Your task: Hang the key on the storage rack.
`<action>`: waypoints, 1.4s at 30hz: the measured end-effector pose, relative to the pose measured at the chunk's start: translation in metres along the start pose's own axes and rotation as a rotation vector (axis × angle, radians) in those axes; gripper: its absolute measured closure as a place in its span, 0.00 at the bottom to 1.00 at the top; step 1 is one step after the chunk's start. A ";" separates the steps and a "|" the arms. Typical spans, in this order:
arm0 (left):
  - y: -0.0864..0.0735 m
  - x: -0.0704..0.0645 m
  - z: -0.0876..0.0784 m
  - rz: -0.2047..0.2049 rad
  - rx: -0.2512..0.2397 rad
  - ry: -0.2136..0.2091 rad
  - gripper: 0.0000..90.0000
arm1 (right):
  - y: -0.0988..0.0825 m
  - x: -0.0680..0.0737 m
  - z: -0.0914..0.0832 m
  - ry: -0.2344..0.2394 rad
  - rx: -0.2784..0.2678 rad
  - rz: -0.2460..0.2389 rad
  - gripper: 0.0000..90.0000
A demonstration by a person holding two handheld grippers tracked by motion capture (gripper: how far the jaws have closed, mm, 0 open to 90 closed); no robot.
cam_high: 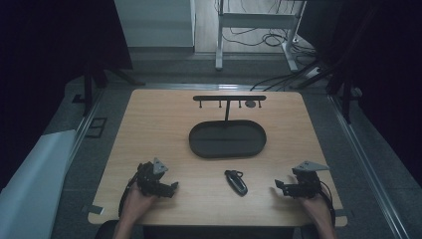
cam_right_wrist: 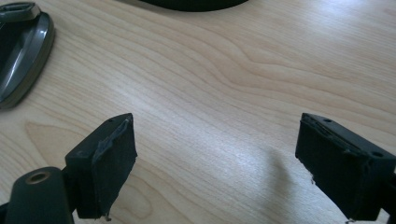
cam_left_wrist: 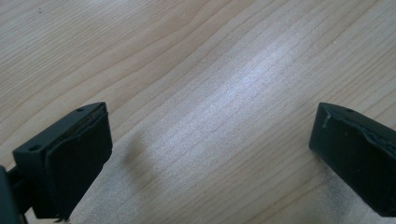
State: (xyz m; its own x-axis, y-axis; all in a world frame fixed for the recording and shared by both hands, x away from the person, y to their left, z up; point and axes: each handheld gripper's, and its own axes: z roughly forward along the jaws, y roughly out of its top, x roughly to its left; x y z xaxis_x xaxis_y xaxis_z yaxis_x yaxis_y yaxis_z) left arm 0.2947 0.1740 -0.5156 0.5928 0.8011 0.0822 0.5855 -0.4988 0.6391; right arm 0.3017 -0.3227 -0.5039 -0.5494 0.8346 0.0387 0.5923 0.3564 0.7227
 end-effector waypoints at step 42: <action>-0.002 0.001 -0.001 -0.016 -0.006 0.010 0.00 | 0.010 0.018 0.008 0.061 0.120 -0.040 0.11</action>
State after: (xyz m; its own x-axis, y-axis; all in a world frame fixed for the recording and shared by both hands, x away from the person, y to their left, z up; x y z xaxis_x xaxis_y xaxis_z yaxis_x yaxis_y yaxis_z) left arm 0.2936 0.1766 -0.5160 0.5781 0.8121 0.0795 0.5915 -0.4841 0.6448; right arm 0.3027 -0.3010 -0.5012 -0.6066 0.7930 0.0567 0.6337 0.4392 0.6368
